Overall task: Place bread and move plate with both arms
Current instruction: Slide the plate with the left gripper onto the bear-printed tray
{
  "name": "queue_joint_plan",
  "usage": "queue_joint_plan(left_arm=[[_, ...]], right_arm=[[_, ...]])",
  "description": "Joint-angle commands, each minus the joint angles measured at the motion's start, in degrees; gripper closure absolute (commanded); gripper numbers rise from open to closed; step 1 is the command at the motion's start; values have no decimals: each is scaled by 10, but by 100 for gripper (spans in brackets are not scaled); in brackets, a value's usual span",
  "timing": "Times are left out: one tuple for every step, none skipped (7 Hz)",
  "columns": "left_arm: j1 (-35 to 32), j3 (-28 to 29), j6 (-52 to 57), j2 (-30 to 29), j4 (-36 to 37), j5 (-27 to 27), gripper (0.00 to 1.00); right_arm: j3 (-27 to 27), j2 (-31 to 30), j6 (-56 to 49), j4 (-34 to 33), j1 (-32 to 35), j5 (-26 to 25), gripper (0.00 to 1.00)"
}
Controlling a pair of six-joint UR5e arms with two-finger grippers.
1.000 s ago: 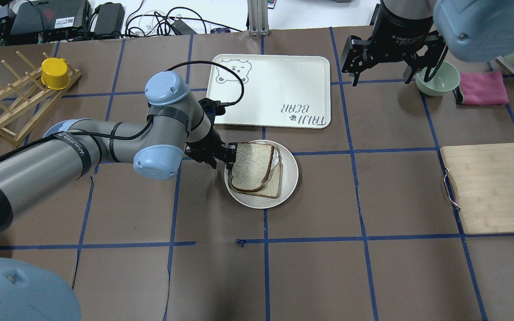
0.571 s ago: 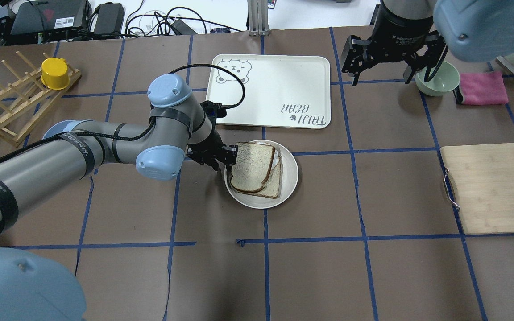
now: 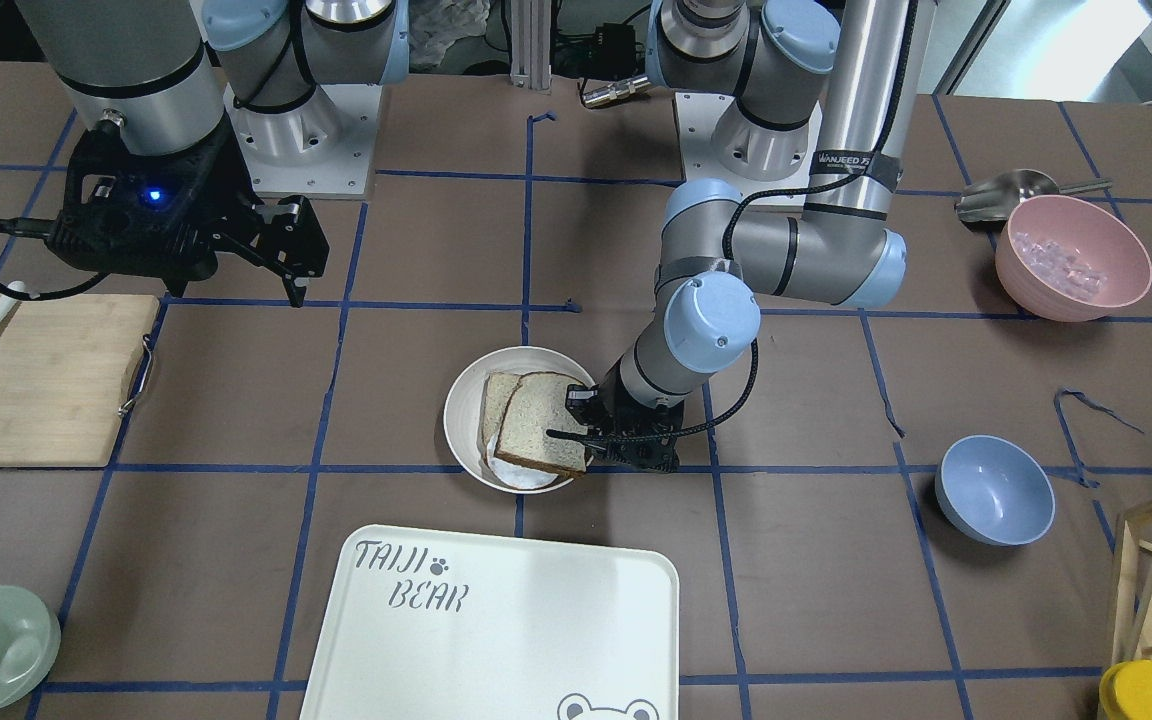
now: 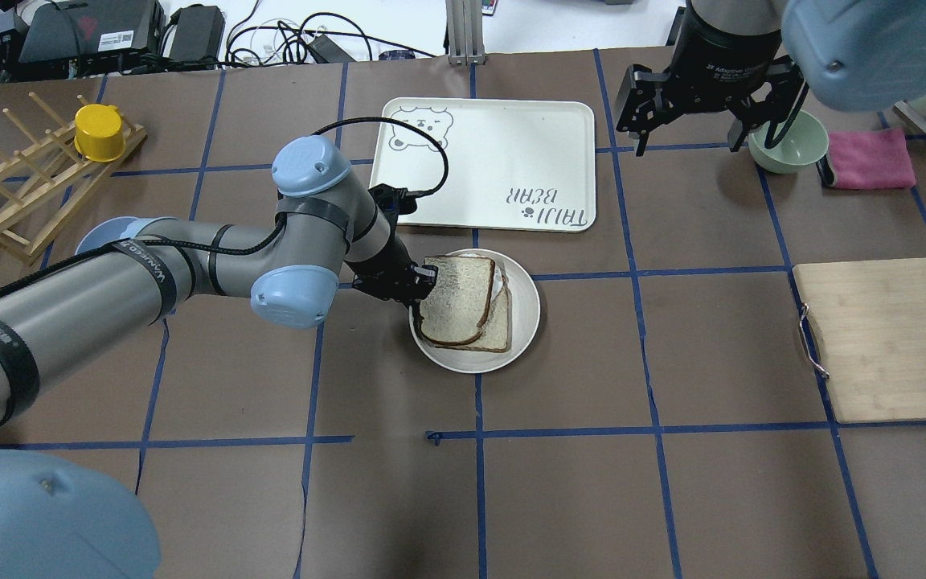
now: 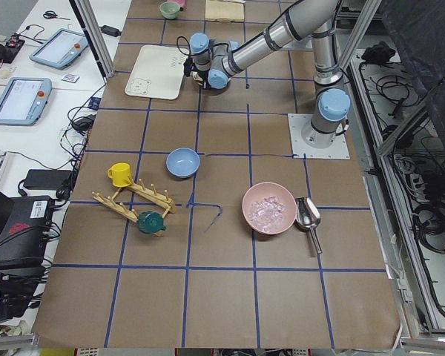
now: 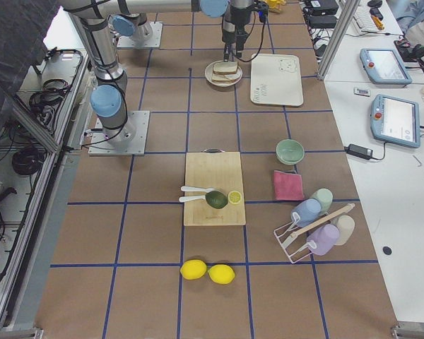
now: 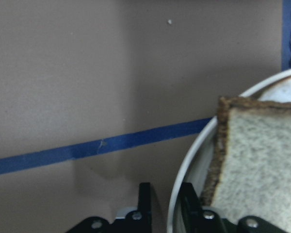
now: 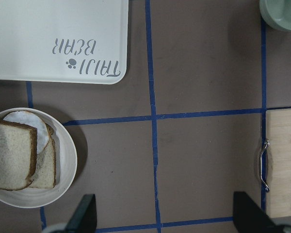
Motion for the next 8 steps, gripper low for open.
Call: queue_joint_plan(left_arm=[[-1, 5, -26, 12, 1, -7, 100], [3, 17, -27, 24, -5, -19, 100], [7, 40, -26, 25, -16, -30, 100], [19, 68, -26, 26, -55, -33, 100], [30, 85, -23, 33, -81, -49, 100], [41, 102, -18, 23, -84, -57, 100], [48, 138, -17, 5, -81, -79, 100], [49, 195, -17, -26, -85, -80, 100]], right_arm=[[0, 0, 0, -1, -1, 0, 0], [0, 0, 0, 0, 0, 0, 0], [0, 0, 0, -1, 1, 0, 0], [0, 0, 0, -1, 0, 0, 0], [0, 0, 0, -1, 0, 0, 0], [0, 0, 0, -1, 0, 0, 0], [1, 0, 0, -1, 0, 0, 0], [0, 0, 0, -1, 0, 0, 0]])
